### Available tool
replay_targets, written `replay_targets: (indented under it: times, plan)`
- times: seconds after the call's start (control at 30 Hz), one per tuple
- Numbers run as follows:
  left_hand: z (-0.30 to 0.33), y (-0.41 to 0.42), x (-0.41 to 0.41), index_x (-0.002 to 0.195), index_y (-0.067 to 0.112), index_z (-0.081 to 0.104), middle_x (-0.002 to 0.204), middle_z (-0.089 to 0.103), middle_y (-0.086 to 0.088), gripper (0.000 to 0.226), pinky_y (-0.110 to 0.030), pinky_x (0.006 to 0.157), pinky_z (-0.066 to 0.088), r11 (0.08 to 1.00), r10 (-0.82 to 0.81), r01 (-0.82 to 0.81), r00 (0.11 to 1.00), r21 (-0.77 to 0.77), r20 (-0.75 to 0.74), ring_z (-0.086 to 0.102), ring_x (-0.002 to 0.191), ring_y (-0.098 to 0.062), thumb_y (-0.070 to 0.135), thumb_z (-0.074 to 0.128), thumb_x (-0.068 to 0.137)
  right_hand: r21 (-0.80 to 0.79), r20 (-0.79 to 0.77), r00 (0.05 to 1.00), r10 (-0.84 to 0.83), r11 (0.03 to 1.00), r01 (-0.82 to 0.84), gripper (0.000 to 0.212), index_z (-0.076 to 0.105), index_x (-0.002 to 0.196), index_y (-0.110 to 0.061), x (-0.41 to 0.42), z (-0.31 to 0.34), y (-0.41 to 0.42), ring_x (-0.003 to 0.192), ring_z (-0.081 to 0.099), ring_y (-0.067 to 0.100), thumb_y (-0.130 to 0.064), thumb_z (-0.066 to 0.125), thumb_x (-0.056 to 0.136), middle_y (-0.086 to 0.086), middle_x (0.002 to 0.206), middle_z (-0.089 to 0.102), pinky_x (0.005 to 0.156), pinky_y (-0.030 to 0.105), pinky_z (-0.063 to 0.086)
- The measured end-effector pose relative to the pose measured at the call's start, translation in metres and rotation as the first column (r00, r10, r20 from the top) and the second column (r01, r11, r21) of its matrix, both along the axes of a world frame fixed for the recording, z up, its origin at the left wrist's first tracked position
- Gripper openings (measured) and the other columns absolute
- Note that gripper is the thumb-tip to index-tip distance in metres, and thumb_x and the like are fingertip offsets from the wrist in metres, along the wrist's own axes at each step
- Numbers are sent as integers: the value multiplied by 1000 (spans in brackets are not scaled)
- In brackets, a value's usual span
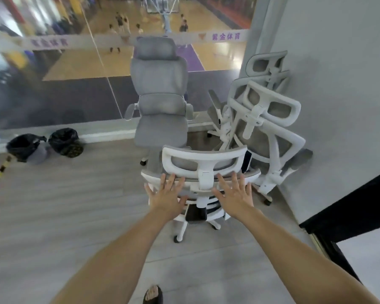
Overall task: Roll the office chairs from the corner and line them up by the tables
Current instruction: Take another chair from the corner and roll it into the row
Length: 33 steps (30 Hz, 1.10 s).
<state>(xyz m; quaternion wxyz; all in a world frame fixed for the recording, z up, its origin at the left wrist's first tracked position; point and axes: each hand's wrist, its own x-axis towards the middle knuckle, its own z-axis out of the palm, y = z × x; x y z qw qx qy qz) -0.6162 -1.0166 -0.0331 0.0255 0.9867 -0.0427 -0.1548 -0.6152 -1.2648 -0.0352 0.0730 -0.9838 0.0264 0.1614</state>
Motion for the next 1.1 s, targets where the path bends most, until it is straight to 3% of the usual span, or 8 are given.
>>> replay_targets:
  times: [0.3,0.53,0.9,1.1]
  plan:
    - [4,-24,-45,160,51,-9,172,-14,14,66,-76,117,2,988,153,-153,988,-6,-16,-16,159,-17,64,21,103,43,-45,984,172,985,-170,72,-13,158,-52,-5,-3,-26,152,-32,35,-79,6,94,7,169,-26,125,59,-10]
    - [2,-18,-98,161,52,-5,173,-9,15,66,-77,116,-1,950,306,-304,952,-64,22,-15,159,-17,64,23,102,104,20,955,297,949,-298,71,-9,160,-52,-19,-8,-11,151,-35,35,-77,11,96,7,170,-26,125,57,-10]
    - [7,75,-187,158,55,-11,172,-15,15,65,-76,117,-4,806,589,-589,808,-56,-25,-18,158,-17,70,15,101,174,33,829,559,813,-555,74,-1,161,-49,-54,-6,112,151,-33,36,-81,9,94,7,170,-25,124,60,-11]
    - [7,147,-237,156,57,-17,171,-21,13,65,-80,113,-8,695,717,-719,695,-18,-58,-20,158,-31,73,12,99,145,30,686,727,676,-722,70,-1,160,-53,-64,-1,205,155,-27,32,-79,8,96,3,171,-21,121,60,-17]
